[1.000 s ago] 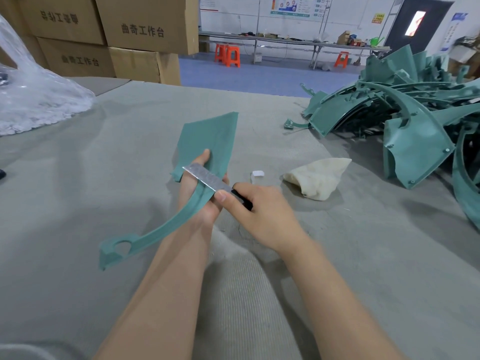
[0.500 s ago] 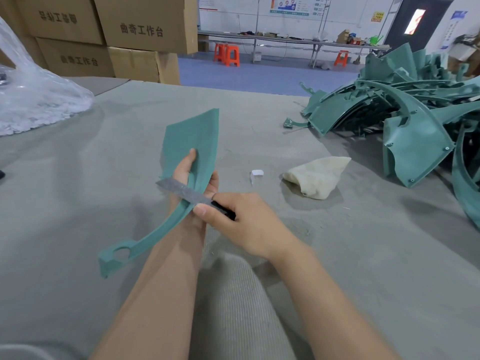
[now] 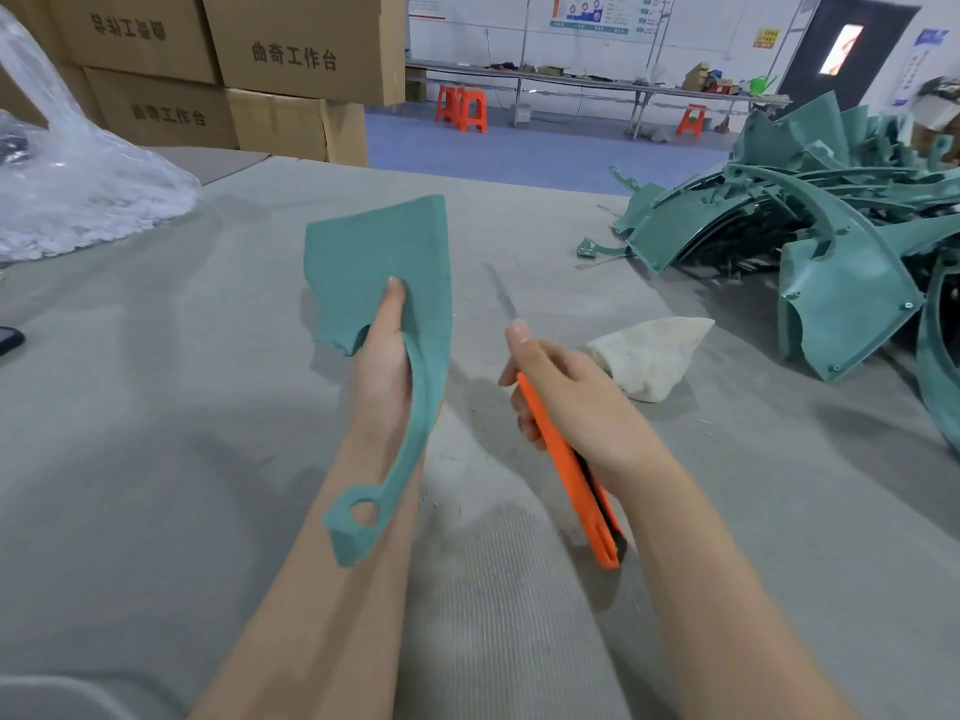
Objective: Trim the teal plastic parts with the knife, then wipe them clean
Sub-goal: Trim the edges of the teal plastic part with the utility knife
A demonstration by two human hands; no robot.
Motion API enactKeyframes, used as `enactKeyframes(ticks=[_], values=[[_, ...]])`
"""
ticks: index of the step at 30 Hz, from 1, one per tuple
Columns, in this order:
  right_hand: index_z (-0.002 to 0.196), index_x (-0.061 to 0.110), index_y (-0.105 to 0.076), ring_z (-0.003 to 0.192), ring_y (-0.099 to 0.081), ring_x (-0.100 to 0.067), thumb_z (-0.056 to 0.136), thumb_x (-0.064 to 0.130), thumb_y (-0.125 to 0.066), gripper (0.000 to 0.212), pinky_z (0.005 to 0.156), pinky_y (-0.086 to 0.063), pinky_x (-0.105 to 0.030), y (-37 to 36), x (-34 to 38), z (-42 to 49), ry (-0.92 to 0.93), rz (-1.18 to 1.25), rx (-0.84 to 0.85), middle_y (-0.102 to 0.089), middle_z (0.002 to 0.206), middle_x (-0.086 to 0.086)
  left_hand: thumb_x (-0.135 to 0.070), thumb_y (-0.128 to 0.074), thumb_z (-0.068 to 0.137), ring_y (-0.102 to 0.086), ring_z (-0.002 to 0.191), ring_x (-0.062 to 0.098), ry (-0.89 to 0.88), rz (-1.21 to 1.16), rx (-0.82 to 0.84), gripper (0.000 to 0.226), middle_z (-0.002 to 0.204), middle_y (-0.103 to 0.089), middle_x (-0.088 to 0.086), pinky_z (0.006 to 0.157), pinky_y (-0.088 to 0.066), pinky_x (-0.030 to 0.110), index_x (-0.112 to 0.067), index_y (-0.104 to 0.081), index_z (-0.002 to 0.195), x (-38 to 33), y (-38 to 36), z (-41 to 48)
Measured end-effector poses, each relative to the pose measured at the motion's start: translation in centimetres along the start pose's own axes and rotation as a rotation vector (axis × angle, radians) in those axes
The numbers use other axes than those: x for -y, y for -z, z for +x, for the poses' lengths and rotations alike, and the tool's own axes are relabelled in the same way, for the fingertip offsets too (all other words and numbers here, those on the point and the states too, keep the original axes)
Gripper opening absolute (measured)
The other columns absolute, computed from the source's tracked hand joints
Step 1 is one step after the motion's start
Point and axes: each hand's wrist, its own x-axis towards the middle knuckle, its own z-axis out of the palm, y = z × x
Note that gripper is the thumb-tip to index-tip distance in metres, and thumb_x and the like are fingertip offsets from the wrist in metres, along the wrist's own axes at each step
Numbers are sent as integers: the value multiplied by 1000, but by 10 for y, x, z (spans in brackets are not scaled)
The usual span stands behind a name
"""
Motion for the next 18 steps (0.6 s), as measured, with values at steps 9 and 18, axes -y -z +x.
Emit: enactKeyframes(ticks=[9,18], values=[[85,10,-56,37,-38,-8,88,7,-66,10,39,-31,-18,0,-4,7,-6,328,-100,-54,55,1,-40,-53,96,-68,100,31,-60,372,24,29,106,-70,8,90,-53,45,-13,-63,101,21,-20,-16],[78,15,-57,41,-42,-11,91,21,-64,16,43,-36,-22,19,-11,11,97,160,-299,-67,63,-2,-38,-39,102,-65,100,21,-178,952,162,41,102,-70,7,95,-49,38,-5,-63,106,39,-21,-19]])
